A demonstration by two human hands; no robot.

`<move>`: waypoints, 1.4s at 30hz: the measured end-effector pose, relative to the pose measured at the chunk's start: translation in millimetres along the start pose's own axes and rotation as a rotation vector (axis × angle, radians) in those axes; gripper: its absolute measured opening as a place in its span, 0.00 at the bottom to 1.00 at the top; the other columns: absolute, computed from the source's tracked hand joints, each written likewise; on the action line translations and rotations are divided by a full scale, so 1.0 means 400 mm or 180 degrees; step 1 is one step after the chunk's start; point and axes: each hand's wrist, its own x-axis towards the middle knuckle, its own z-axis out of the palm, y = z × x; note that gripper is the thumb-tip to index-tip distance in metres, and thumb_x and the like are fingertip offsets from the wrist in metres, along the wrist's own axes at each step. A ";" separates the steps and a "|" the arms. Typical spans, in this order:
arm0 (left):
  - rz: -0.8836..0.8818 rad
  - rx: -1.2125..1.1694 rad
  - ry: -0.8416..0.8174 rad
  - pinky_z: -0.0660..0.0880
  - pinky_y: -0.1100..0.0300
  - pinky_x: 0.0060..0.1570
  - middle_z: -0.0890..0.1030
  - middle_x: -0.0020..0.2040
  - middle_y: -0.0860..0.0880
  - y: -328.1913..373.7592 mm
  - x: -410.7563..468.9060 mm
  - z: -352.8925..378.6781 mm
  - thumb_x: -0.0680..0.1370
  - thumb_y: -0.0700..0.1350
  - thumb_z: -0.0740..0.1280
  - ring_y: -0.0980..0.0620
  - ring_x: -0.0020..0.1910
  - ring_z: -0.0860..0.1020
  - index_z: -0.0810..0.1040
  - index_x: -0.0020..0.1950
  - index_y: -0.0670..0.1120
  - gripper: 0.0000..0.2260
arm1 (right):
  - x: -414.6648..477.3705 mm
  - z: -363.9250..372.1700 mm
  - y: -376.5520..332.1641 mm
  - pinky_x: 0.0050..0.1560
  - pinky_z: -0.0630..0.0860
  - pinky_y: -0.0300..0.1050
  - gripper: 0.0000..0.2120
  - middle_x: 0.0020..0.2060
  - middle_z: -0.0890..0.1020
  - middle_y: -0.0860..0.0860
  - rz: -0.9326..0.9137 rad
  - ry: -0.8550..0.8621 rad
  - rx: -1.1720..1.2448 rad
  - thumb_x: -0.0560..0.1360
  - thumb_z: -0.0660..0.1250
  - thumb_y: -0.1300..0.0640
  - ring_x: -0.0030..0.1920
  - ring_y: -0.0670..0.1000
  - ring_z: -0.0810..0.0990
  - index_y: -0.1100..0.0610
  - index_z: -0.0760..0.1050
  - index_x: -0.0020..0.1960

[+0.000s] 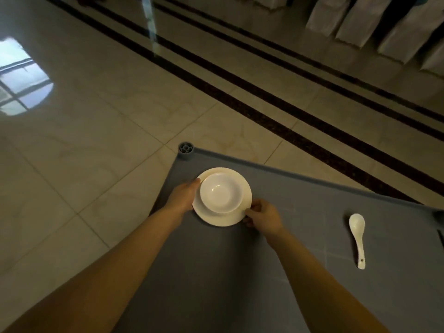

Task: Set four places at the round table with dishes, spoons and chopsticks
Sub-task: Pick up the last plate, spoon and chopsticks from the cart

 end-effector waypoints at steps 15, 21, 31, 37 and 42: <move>0.0223 -0.0004 -0.0201 0.73 0.42 0.64 0.75 0.55 0.50 -0.038 -0.027 0.050 0.79 0.60 0.65 0.44 0.58 0.75 0.67 0.59 0.52 0.16 | -0.079 -0.058 0.051 0.48 0.83 0.48 0.05 0.45 0.83 0.58 -0.0317 0.0211 0.0465 0.77 0.69 0.64 0.43 0.54 0.84 0.57 0.76 0.51; 0.0468 -0.0004 -0.0688 0.76 0.41 0.61 0.77 0.57 0.48 -0.008 -0.111 0.126 0.78 0.60 0.65 0.45 0.57 0.77 0.68 0.56 0.54 0.14 | -0.202 -0.151 0.077 0.42 0.81 0.43 0.06 0.43 0.83 0.57 -0.0361 0.0659 0.0827 0.77 0.68 0.65 0.41 0.52 0.84 0.57 0.76 0.51; 0.1164 0.0451 -0.1455 0.74 0.54 0.48 0.81 0.55 0.51 -0.002 -0.331 0.366 0.81 0.56 0.64 0.50 0.54 0.79 0.79 0.61 0.51 0.13 | -0.468 -0.335 0.233 0.40 0.82 0.43 0.08 0.36 0.84 0.56 -0.0139 0.1545 0.1149 0.75 0.67 0.68 0.35 0.50 0.82 0.64 0.77 0.54; 0.1248 0.0512 -0.1706 0.75 0.55 0.43 0.81 0.55 0.48 -0.035 -0.465 0.525 0.80 0.57 0.65 0.49 0.52 0.79 0.78 0.59 0.49 0.15 | -0.612 -0.444 0.333 0.43 0.83 0.45 0.06 0.38 0.85 0.55 -0.0045 0.1859 0.1255 0.76 0.67 0.66 0.38 0.51 0.83 0.62 0.78 0.53; 0.1155 0.0590 -0.1620 0.77 0.49 0.49 0.80 0.56 0.49 -0.065 -0.535 0.657 0.78 0.61 0.65 0.47 0.53 0.79 0.76 0.58 0.53 0.15 | -0.665 -0.531 0.411 0.42 0.83 0.42 0.06 0.38 0.85 0.56 -0.0081 0.1964 0.1325 0.76 0.68 0.65 0.39 0.52 0.84 0.62 0.78 0.53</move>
